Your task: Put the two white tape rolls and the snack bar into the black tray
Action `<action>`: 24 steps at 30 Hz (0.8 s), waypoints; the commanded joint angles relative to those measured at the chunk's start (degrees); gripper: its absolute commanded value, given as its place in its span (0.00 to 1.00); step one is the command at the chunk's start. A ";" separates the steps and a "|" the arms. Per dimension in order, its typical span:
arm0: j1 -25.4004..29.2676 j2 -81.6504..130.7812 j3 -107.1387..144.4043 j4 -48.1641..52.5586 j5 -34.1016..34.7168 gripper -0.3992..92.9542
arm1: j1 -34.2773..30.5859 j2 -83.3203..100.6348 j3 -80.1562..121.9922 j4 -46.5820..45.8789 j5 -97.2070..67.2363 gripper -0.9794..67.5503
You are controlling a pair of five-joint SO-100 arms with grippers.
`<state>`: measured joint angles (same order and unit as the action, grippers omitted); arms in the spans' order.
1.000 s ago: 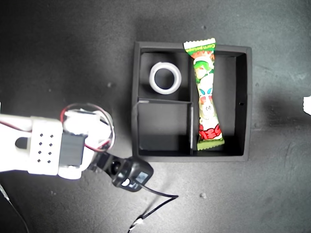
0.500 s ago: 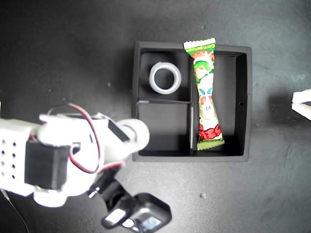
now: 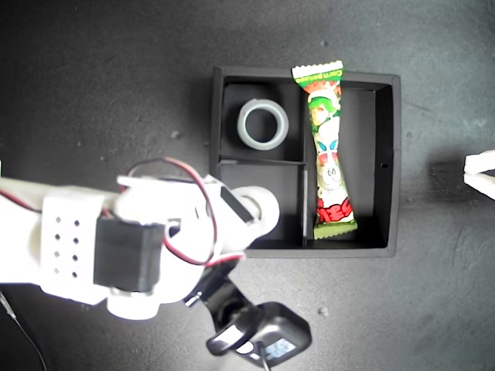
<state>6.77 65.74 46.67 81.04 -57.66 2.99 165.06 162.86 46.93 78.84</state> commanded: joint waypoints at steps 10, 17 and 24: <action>0.00 -4.57 -13.62 6.59 0.35 0.18 | 0.00 9.93 -1.93 6.06 -0.09 0.01; 0.18 -23.03 -51.68 24.70 0.00 0.07 | 0.53 11.87 -1.49 7.65 -0.26 0.01; -2.46 -3.16 -22.24 24.26 -0.97 0.01 | -0.53 11.87 -0.35 9.32 1.14 0.01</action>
<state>6.24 51.86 5.80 104.15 -57.30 2.90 176.13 162.69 55.90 79.10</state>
